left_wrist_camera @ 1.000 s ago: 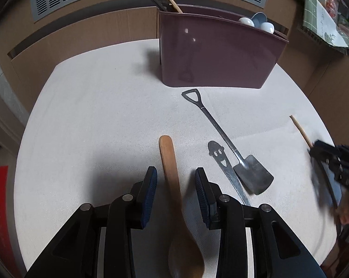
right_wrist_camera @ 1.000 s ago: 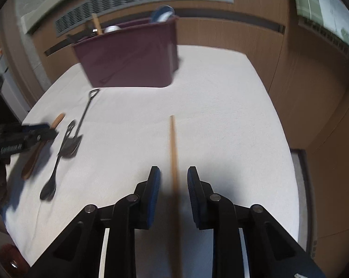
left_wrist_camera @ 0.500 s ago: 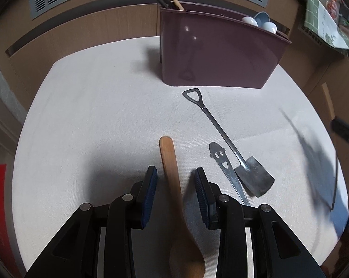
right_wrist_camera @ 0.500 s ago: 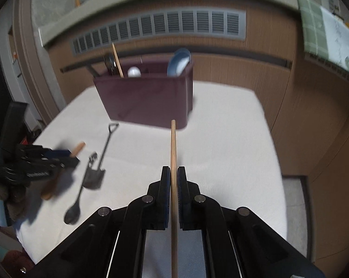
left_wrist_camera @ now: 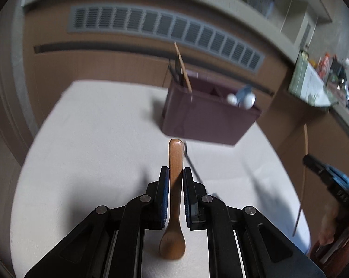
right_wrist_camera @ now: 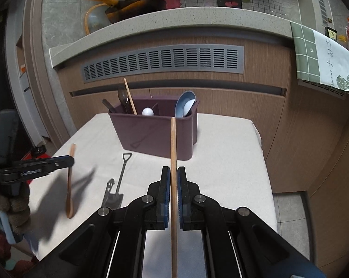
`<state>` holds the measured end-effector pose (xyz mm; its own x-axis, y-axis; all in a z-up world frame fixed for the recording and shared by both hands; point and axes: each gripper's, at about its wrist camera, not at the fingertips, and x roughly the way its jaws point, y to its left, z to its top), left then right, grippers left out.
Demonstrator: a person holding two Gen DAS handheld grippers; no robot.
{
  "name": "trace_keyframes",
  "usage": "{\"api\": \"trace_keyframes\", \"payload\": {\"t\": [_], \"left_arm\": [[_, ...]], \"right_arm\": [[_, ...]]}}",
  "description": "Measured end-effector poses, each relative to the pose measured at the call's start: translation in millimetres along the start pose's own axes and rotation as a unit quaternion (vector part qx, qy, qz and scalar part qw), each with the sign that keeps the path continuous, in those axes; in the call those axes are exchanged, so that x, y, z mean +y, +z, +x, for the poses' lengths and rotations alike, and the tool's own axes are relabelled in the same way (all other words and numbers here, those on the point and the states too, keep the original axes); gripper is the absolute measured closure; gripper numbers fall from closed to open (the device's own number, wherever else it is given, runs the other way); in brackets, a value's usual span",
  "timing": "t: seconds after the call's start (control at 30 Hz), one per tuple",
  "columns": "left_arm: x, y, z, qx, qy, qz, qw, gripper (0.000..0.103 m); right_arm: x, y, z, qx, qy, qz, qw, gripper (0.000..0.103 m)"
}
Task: Organize utensils
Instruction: 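Carry the wooden spoon and chopstick over the caddy and open both tools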
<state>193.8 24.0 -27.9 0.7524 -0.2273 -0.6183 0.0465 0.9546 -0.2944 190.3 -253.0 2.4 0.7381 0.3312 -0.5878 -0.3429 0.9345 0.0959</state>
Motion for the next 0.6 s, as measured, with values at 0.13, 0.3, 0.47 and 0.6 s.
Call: {"api": "trace_keyframes", "payload": {"t": [0.13, 0.3, 0.47, 0.6], "left_arm": [[0, 6, -15, -0.031, -0.019, -0.006, 0.9993, 0.091], [-11, 20, -20, -0.045, -0.042, 0.0, 0.9981, 0.091], [-41, 90, -67, -0.151, -0.087, 0.018, 0.9845, 0.091], [-66, 145, -91, -0.223, -0.102, 0.039, 0.9687, 0.091]], "right_arm": [[1, 3, 1, -0.006, 0.001, 0.009, 1.0, 0.099], [0, 11, 0, -0.021, -0.004, 0.014, 1.0, 0.098], [10, 71, -33, -0.115, -0.012, -0.009, 0.993, 0.099], [10, 142, -58, -0.216, -0.032, 0.002, 0.976, 0.099]]}}
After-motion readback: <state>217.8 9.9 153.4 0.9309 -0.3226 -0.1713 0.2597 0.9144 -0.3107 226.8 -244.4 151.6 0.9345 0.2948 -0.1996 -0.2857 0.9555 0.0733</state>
